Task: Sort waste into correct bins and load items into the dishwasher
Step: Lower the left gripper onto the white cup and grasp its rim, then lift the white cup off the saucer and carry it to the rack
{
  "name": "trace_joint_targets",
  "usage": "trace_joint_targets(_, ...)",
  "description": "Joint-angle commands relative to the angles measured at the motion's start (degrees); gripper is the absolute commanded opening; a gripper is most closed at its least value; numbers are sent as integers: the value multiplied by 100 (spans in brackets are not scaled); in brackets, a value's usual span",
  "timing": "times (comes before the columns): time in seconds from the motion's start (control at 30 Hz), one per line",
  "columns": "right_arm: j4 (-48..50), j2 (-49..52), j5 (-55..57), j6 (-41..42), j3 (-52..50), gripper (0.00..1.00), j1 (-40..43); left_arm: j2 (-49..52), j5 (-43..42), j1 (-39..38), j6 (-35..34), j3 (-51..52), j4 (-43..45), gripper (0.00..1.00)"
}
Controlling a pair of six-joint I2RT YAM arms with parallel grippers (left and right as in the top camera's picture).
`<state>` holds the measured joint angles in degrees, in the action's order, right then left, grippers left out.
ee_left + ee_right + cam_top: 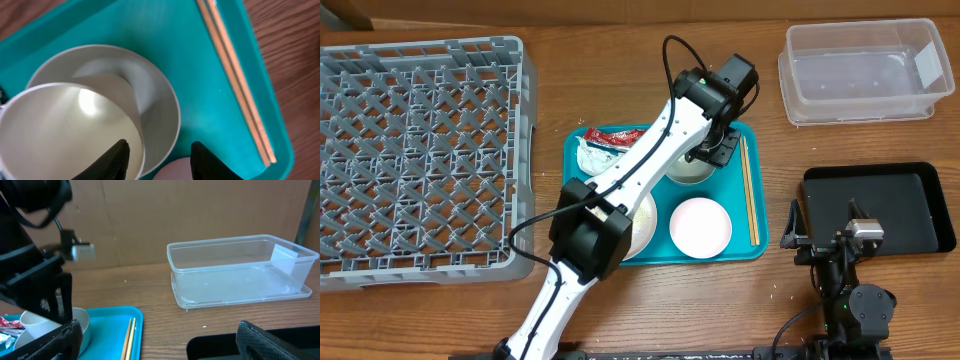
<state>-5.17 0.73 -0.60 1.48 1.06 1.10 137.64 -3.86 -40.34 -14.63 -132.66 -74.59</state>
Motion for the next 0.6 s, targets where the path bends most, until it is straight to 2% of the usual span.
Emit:
trace_joint_targets(0.0,31,-57,48,-2,-59,100,24,210,-15,-20,-81,-7,-15,40)
trace_joint_targets(0.2,31,-57,48,-2,-59,100,24,208,0,-9,-83,-9,28,36)
trace_joint_targets(0.23,31,-57,48,-2,-59,100,24,208,-2,-11,-83,-9,26,32)
trace_joint_targets(0.3,31,-57,48,-2,-59,100,24,208,-9,-9,-85,-9,24,13)
trace_joint_targets(0.33,31,-57,50,-2,-59,100,26,208,-17,-9,-85,-9,26,8)
trace_joint_targets(0.53,31,-57,48,-2,-59,100,24,205,-20,-2,-83,-55,-59,8)
trace_joint_targets(0.57,31,-57,48,-2,-59,100,26,205,-20,4,-83,-96,-98,4)
